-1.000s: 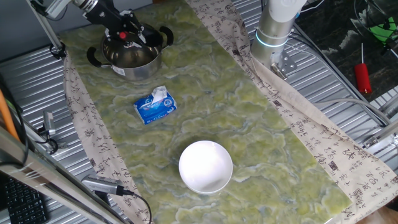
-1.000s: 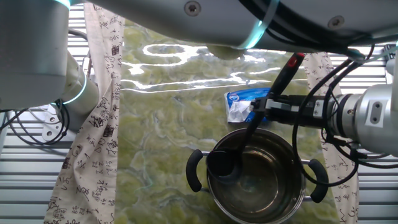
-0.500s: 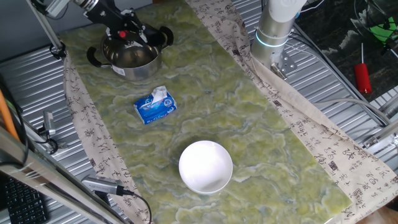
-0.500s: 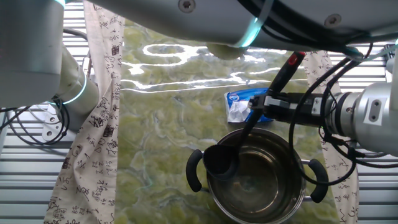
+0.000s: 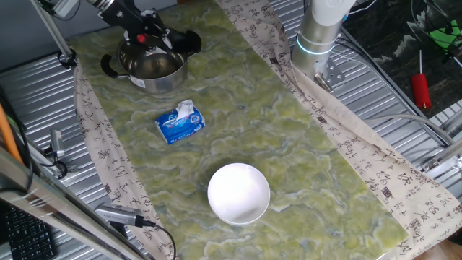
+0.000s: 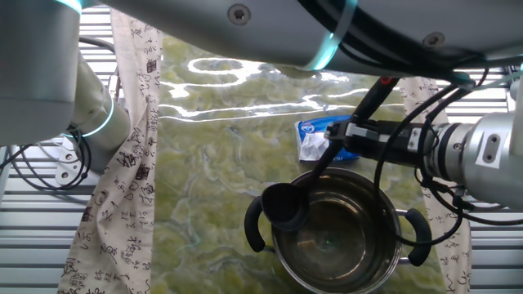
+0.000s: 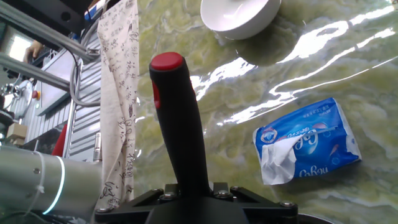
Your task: Scoop water with a large spoon from one bowl to another
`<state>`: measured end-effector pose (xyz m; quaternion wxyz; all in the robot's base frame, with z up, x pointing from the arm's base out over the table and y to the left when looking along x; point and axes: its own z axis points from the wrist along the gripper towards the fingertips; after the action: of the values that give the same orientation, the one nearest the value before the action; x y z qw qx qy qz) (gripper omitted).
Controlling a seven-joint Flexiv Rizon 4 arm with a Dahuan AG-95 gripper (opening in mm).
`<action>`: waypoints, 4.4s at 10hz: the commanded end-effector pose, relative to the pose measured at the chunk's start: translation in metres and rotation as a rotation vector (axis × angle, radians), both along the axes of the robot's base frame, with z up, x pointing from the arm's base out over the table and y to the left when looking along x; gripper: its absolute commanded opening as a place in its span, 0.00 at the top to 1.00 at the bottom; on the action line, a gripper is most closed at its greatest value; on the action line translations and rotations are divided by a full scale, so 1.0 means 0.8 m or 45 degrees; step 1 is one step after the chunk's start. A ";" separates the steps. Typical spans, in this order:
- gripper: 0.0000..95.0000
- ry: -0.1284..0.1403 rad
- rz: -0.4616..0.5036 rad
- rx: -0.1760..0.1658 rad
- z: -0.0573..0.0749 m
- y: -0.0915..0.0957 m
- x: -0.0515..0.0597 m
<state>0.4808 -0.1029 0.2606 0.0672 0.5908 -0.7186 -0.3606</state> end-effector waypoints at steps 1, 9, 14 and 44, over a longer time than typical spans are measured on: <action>1.00 0.002 -0.024 0.004 0.001 0.002 -0.002; 1.00 -0.008 -0.126 -0.015 0.005 0.028 -0.009; 1.00 -0.015 -0.185 -0.003 0.004 0.042 -0.012; 1.00 -0.048 -0.191 -0.020 -0.014 0.100 -0.023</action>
<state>0.4588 -0.0215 0.2482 0.0264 0.5414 -0.7670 -0.3433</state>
